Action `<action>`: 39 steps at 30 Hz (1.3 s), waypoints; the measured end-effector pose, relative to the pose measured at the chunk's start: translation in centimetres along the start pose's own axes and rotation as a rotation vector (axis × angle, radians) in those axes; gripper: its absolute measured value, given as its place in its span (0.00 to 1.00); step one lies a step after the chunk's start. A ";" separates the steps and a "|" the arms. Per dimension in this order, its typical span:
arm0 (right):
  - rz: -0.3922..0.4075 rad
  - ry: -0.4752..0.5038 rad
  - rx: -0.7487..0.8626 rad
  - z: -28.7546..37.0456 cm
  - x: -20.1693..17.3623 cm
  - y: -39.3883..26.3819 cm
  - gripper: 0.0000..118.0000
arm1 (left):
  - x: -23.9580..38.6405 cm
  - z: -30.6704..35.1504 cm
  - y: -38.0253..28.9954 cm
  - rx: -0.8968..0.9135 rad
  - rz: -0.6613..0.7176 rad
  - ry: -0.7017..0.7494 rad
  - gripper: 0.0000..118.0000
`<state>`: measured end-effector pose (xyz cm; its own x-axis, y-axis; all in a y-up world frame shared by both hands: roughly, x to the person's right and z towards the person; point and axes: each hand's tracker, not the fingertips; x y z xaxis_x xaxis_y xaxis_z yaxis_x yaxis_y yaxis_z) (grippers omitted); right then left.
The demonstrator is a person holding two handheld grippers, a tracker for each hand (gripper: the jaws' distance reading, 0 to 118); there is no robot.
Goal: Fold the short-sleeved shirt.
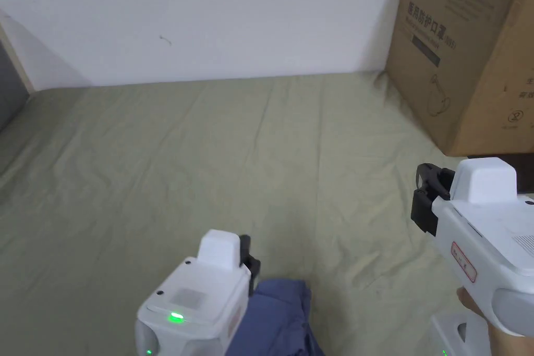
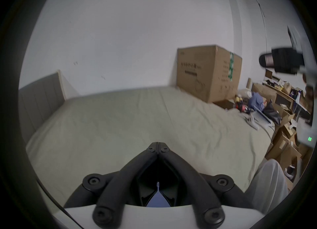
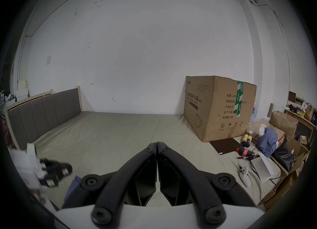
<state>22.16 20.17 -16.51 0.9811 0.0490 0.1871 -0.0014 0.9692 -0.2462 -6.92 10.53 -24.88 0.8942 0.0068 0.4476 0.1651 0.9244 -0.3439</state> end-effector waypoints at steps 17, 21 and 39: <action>0.008 0.035 0.130 1.7 -5.4 1.4 0.00 | -12.7 8.5 6.9 0.269 0.049 0.343 0.00; 0.012 0.043 0.127 1.6 -5.6 1.4 0.00 | -14.2 9.2 7.0 0.280 0.090 0.358 0.00; 0.012 0.141 -0.164 -5.6 -12.2 -10.2 0.00 | -14.9 8.5 6.2 0.256 0.095 0.327 0.00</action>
<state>11.31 8.35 -21.58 0.9986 0.0154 0.0515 0.0066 0.9159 -0.4014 -22.77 19.39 -26.70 0.9921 0.0132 0.1246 0.0040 0.9906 -0.1368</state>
